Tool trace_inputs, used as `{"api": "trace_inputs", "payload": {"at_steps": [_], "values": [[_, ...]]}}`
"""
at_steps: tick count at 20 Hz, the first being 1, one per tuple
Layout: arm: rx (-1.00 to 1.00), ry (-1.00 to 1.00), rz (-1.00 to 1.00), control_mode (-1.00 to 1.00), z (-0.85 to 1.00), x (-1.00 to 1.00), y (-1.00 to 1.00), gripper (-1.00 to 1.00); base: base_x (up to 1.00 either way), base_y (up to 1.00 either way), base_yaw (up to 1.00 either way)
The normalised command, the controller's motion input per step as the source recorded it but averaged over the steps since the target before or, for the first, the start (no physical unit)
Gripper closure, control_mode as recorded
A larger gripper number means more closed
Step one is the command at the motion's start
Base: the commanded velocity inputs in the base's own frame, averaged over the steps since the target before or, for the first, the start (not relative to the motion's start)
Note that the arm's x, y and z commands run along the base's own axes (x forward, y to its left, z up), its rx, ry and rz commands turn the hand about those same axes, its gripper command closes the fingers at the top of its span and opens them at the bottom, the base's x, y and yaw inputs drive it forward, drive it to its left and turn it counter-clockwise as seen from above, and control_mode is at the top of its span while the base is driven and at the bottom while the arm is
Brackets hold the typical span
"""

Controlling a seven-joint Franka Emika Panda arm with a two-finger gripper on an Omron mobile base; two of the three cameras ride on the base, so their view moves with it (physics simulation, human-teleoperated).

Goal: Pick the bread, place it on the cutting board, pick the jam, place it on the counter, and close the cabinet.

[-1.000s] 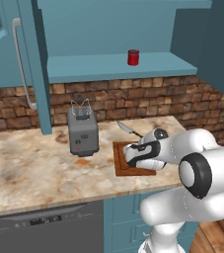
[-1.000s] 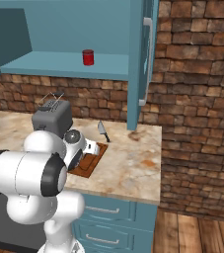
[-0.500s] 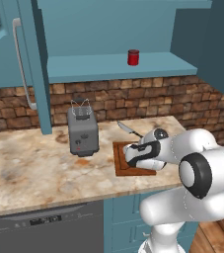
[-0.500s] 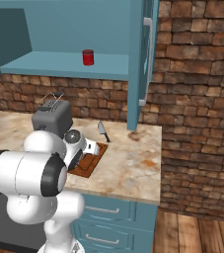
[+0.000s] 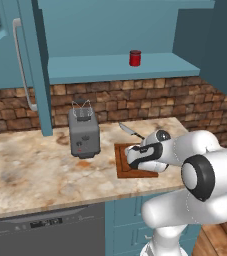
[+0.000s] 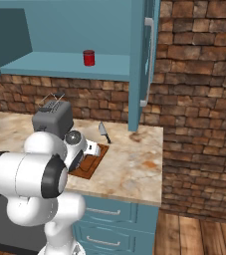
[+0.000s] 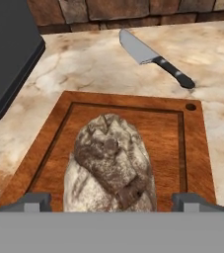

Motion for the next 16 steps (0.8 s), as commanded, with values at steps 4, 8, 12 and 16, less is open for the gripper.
{"api": "trace_inputs", "payload": {"at_steps": [4,8,12,16], "values": [[0.0,-0.02,0.0,-1.0,0.02,-0.14,0.0,-1.0,0.0,0.0,0.0],[0.0,-0.07,0.0,-1.0,0.06,-0.23,0.0,-1.0,0.0,0.0,0.0],[0.0,-0.08,0.0,-1.0,0.03,-0.21,0.0,-1.0,0.0,0.0,0.0],[0.0,-0.08,0.0,-1.0,0.04,-0.21,0.0,-1.0,0.0,0.0,0.0]]}}
